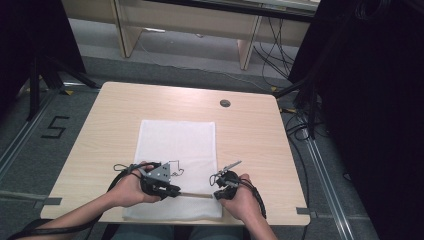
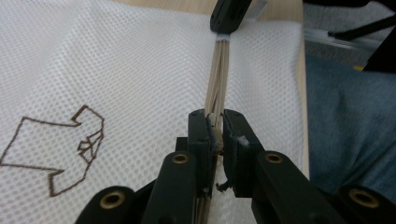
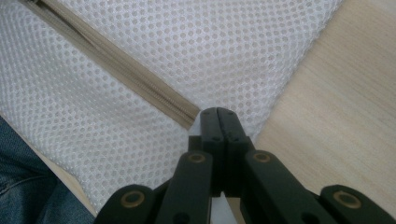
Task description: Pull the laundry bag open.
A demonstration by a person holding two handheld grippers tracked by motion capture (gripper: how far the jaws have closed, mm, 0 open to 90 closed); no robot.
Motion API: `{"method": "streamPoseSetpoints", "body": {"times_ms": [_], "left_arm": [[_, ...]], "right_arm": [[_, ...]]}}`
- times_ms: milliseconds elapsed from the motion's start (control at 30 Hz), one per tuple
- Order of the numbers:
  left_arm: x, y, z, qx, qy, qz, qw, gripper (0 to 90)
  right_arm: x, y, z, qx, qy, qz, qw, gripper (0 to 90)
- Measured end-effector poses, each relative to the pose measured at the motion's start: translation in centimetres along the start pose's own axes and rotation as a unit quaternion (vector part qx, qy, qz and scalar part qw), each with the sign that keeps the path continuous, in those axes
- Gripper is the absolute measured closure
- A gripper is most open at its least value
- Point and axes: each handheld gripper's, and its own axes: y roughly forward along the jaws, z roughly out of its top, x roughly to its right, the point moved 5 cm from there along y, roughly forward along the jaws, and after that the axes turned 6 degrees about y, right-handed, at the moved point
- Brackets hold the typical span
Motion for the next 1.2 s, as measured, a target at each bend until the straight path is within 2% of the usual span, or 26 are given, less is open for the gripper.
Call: {"method": "streamPoseSetpoints", "body": {"times_ms": [67,100,233,400,433,500,600,633,700,733,800,900,967,1000,1033,1200], "left_arm": [[0.03,0.02,-0.02,-0.002,0.001,0.0,1.0,81.8],[-0.01,-0.02,-0.03,-0.005,0.007,0.002,1.0,81.8],[0.05,0.0,-0.02,-0.002,0.005,0.001,1.0,81.8],[0.02,-0.08,-0.07,-0.006,0.011,0.002,0.9999,81.8],[0.05,-0.12,-0.11,-0.003,0.003,-0.001,1.0,81.8],[-0.03,-0.28,-0.27,-0.004,0.004,0.002,1.0,81.9],[-0.01,-0.33,-0.31,-0.006,0.008,0.004,0.9999,81.9],[0.03,-0.34,-0.29,-0.003,0.003,0.002,1.0,81.9],[0.02,-0.39,-0.31,-0.004,0.005,0.002,1.0,81.9],[0.01,-0.44,-0.33,-0.006,0.008,0.004,0.9999,81.8],[-0.04,-0.63,-0.46,-0.005,0.005,0.004,1.0,81.8],[-0.09,-0.84,-0.64,0.001,-0.004,0.001,1.0,81.8],[-0.03,-0.88,-0.76,-0.003,-0.004,0.003,1.0,81.8],[-0.04,-0.92,-0.73,0.0,-0.001,0.003,1.0,81.9],[-0.03,-0.92,-0.72,0.001,-0.002,0.003,1.0,81.8],[-0.04,-0.94,-0.74,0.0,-0.002,0.003,1.0,81.8]], "right_arm": [[-0.05,-0.01,0.0,-0.003,0.005,-0.001,1.0,90.0],[-0.04,0.0,0.02,-0.002,0.004,-0.001,1.0,90.0],[0.03,0.02,0.02,0.0,-0.004,0.002,1.0,90.0],[-0.05,0.0,0.01,-0.001,0.003,-0.002,1.0,90.0],[-0.04,-0.01,0.01,-0.001,0.001,-0.002,1.0,90.0],[0.01,0.03,0.03,0.0,-0.001,0.0,1.0,90.0],[-0.03,0.02,0.01,-0.002,0.005,-0.001,1.0,90.0],[-0.13,-0.05,-0.06,-0.007,0.014,-0.002,0.9999,90.0],[0.03,0.02,0.04,-0.001,-0.002,0.0,1.0,90.0],[-0.15,0.0,-0.02,-0.003,0.009,0.0,1.0,90.0],[0.0,0.01,0.02,-0.001,0.0,-0.001,1.0,90.0],[0.02,-0.01,0.01,-0.002,-0.001,0.002,1.0,90.0],[0.03,0.02,0.04,-0.001,-0.001,0.001,1.0,90.0],[-0.12,-0.05,-0.06,-0.007,0.014,-0.002,0.9999,90.0],[0.0,0.0,0.02,-0.002,0.002,0.001,1.0,90.0],[0.0,0.01,0.02,-0.001,0.001,-0.001,1.0,90.0]]}}
